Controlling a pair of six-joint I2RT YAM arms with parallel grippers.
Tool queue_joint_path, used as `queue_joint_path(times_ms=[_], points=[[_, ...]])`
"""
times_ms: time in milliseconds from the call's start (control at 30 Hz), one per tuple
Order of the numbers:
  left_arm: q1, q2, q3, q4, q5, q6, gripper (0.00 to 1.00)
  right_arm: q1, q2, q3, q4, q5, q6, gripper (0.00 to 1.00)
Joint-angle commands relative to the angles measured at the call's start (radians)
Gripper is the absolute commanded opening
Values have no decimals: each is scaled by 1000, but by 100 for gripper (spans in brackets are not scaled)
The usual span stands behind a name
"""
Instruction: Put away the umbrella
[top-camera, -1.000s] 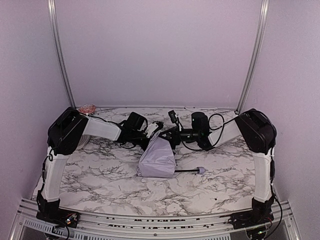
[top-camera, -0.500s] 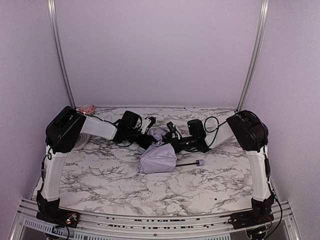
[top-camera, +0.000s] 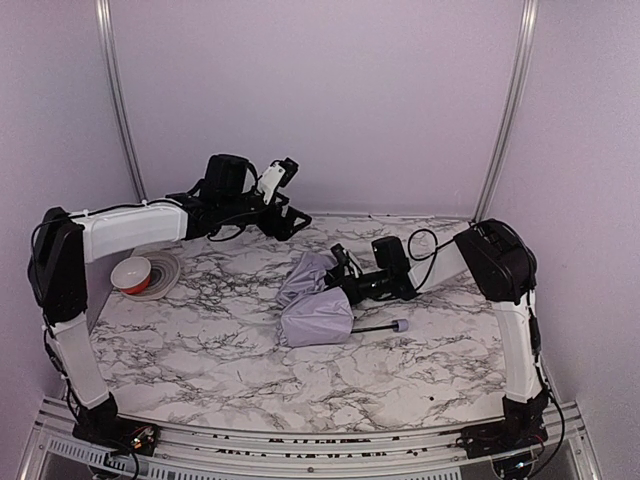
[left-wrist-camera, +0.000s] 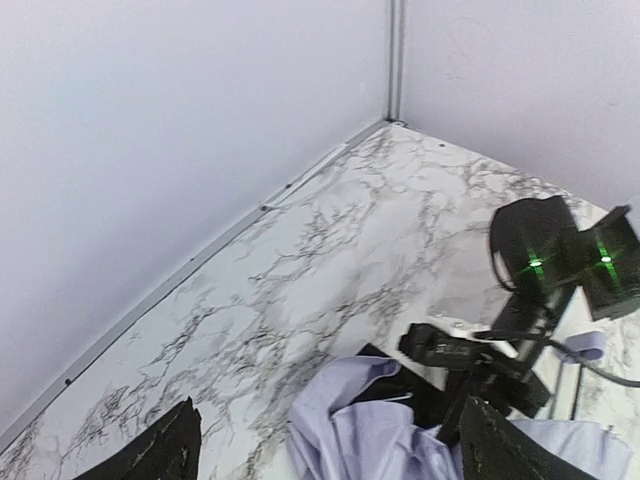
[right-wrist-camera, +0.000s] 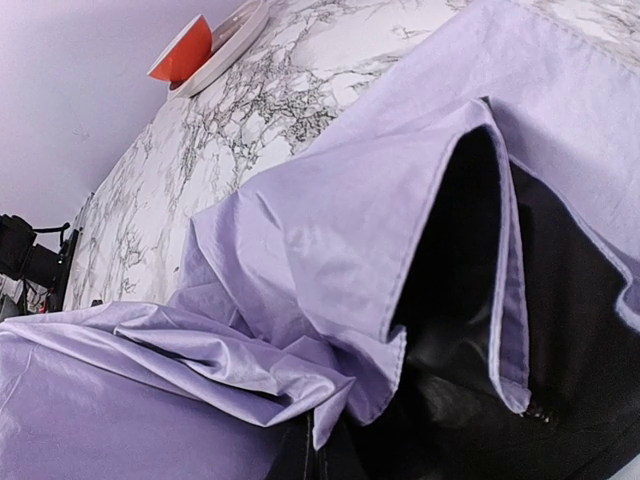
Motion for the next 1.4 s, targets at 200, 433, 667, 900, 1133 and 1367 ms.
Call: queue_joint_path(times_ms=[200, 433, 667, 900, 1133, 1367], points=[[-47, 82, -134, -168, 184, -142, 99, 8, -120, 46, 48, 15, -11, 0], [-54, 164, -112, -113, 242, -177, 99, 13, -180, 10, 218, 36, 35, 0], [-62, 141, -172, 8, 339, -190, 90, 20, -161, 46, 273, 44, 65, 0], [-57, 162, -181, 75, 351, -204, 24, 30, -207, 23, 281, 14, 54, 8], [-45, 189, -183, 94, 277, -211, 0, -24, -356, -32, -145, 143, -139, 40], [-38, 320, -73, 29, 161, -262, 0, -17, -522, -203, -185, 168, -263, 46]])
